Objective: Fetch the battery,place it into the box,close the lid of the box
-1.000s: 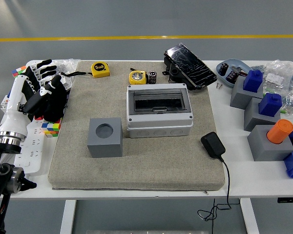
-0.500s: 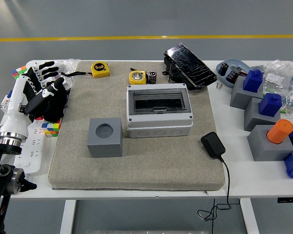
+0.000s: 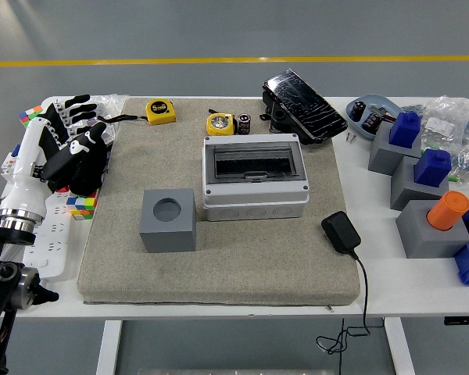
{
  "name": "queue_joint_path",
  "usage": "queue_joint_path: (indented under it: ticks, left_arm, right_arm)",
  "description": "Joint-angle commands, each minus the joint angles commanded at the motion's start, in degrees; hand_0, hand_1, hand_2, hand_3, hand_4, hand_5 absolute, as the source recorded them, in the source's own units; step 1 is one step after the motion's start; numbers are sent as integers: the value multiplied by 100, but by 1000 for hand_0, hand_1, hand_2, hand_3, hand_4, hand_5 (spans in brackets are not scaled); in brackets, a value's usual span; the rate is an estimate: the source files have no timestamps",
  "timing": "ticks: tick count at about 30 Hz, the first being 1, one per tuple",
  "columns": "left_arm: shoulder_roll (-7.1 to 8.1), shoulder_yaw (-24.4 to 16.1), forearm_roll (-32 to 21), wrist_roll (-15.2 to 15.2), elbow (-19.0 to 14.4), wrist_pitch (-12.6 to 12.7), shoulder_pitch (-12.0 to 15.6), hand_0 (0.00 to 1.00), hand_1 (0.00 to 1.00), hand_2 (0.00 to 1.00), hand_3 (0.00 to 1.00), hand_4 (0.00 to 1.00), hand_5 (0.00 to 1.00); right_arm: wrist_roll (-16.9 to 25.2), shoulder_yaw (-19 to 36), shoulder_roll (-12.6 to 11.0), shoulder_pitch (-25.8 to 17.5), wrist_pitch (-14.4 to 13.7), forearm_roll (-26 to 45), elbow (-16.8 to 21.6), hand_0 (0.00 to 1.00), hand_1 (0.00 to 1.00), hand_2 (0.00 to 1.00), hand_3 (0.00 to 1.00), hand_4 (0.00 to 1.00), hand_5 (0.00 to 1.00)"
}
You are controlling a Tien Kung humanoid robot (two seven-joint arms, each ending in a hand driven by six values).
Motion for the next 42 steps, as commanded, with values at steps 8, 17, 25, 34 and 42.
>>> queue_joint_path:
  ticks: [8,17,25,34,42]
  left_arm:
    - [29,33,-17,8,-81,-1,-18,562,726,726,739,998,498]
    - [0,50,-15,23,-173,3,62,558,726,725,739,998,499]
    - [2,58,-25,31,-210,3,46,558,724,726,739,998,505]
    - [4,67,-56,28,-247,8,20,548,724,725,739,998,509]
    - [-10,117,-74,31,-232,4,13,547,721,724,737,998,529]
  right_arm:
    - [-12,109,4,-7,3,-98,0,634,647,668,602,991,578]
    - [-7,147,37,-55,-11,-67,0,634,647,668,602,991,579]
    - [-19,133,59,-28,-3,-70,0,634,648,668,601,990,580]
    - [-11,117,38,24,-12,-36,0,634,648,668,601,990,580]
    - [-22,116,27,58,-11,-2,0,649,667,676,589,981,583]
